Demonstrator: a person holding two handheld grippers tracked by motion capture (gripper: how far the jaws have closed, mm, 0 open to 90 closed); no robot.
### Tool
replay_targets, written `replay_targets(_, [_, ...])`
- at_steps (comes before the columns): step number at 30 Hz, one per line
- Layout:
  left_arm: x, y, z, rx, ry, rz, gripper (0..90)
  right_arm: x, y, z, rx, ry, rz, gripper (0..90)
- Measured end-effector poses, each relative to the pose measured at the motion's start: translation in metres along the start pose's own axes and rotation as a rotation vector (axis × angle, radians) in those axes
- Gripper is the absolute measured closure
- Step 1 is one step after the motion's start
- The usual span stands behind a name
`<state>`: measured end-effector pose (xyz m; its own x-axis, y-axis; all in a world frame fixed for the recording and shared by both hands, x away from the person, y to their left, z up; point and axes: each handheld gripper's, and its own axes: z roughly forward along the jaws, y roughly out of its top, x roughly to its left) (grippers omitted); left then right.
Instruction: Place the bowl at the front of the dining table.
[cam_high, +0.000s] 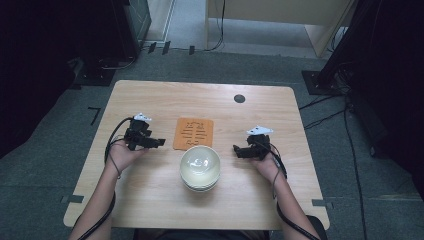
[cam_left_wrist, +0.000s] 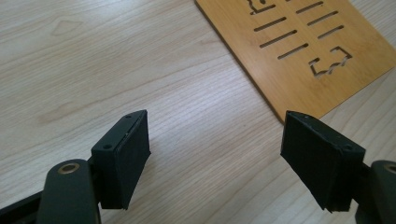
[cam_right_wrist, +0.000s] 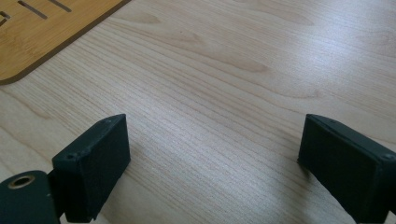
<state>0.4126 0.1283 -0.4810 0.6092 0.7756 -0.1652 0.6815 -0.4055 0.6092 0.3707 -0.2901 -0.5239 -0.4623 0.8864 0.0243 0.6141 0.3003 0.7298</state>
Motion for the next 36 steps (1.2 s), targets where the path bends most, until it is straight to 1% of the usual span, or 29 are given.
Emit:
replay_targets(3, [-0.0031,0.0018,-0.0003,0.001,-0.020,0.007,23.9,0.0002,0.0000,0.0000,0.001,0.001,0.002,8.2])
replay_targets(5, [-0.0049,0.0027,-0.0003,0.002,-0.022,0.016,24.1,0.0002,0.0000,0.0000,0.001,0.001,0.002,8.2])
replay_targets(7, [-0.0055,0.0031,-0.0001,0.005,-0.027,0.015,24.2,0.0002,0.0000,0.0000,0.001,0.001,0.002,8.2])
replay_targets(16, [-0.0059,0.0052,-0.0029,0.007,-0.053,0.006,24.8,0.0002,0.0000,0.0000,0.001,0.001,0.002,8.2])
replay_targets(18, [-0.0065,0.0058,-0.0039,0.006,-0.062,0.003,25.6,0.0002,0.0000,-0.0001,0.001,0.001,0.002,8.2])
replay_targets(20, [-0.0067,0.0067,-0.0052,0.005,-0.054,-0.002,28.1,0.0002,0.0000,-0.0001,0.001,0.001,0.002,8.2])
replay_targets(24, [-0.0067,0.0079,-0.0073,-0.005,-0.071,-0.012,28.3,0.0002,0.0000,-0.0001,0.001,0.001,0.002,8.2])
replay_targets(26, [-0.0070,0.0083,-0.0079,-0.007,-0.074,-0.017,30.2,0.0000,0.0000,0.0000,0.000,0.000,0.000,8.2])
replay_targets(36, [-0.0107,0.0098,-0.0091,-0.010,-0.098,-0.011,31.3,0.0000,0.0000,-0.0001,0.001,0.000,0.000,8.2])
